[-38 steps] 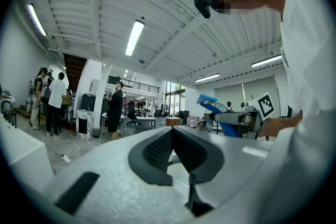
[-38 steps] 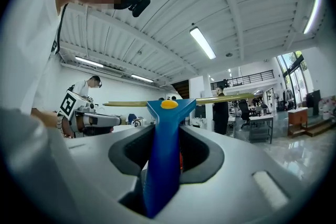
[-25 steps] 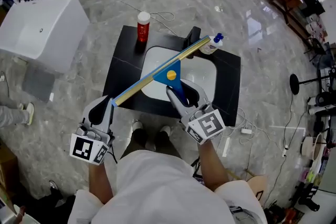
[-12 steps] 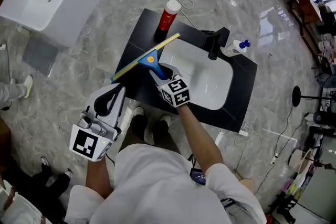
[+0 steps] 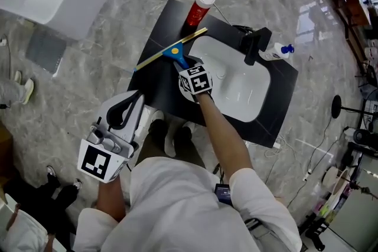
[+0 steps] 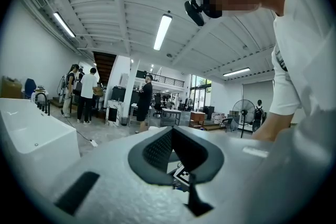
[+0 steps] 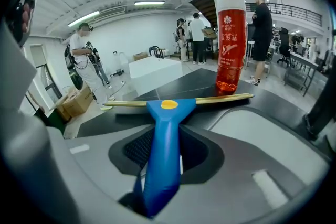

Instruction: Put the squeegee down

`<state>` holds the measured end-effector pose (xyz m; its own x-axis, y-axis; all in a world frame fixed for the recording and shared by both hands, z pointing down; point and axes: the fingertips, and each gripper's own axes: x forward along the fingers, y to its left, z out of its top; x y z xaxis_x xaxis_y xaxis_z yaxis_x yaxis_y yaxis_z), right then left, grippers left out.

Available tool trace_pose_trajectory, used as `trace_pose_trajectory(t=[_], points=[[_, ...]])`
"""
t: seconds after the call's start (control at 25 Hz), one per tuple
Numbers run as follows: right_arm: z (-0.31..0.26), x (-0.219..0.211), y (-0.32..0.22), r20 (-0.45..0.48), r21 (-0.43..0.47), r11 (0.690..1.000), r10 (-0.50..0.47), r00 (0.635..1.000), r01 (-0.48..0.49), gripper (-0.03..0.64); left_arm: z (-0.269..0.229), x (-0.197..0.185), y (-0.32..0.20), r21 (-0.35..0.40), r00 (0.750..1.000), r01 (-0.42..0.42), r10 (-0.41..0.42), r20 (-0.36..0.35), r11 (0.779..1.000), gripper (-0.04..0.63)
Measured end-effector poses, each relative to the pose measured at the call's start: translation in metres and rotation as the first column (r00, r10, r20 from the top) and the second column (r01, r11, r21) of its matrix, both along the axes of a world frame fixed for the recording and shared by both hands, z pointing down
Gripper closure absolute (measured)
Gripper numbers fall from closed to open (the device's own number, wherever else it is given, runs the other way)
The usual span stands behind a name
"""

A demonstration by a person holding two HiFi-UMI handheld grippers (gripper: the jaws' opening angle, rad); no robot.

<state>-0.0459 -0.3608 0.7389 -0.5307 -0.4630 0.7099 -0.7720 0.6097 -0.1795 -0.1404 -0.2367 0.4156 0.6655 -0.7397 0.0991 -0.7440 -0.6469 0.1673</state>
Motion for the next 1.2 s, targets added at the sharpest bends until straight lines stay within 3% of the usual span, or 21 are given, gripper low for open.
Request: trace_pose_trajectory(t=[0.48,0.6,0.8,1.04,1.2], points=[[0.006,0.000,-0.002,-0.051,0.009,1.000,0.008,0.999,-0.007,0.463,-0.001,0.002,-0.002,0.002,1.000,0.006,-0.006,0.004,1.000,0.594],[-0.007,0.002,-0.006,-0.008,0.051,0.998,0.029,1.000,-0.029,0.423,-0.002,0.002,0.000,0.003,1.000,0.009,-0.009,0.004,1.000,0.594],[-0.045,0.007,-0.003,0.056,0.159,0.987,0.018,0.998,-0.026,0.431,-0.006,0.006,0.004,0.023,1.000,0.001,-0.001,-0.003,1.000,0.594],[-0.133,0.011,0.023,0.160,0.347,0.938,-0.062,0.985,0.002,0.442,-0.010,0.018,0.005,0.032,1.000,-0.028,0.029,-0.002,0.999,0.594],[-0.215,0.011,0.057,0.212,0.500,0.865,-0.154,0.965,0.028,0.465,-0.016,0.028,0.009,0.047,0.999,-0.052,0.052,0.000,0.998,0.594]])
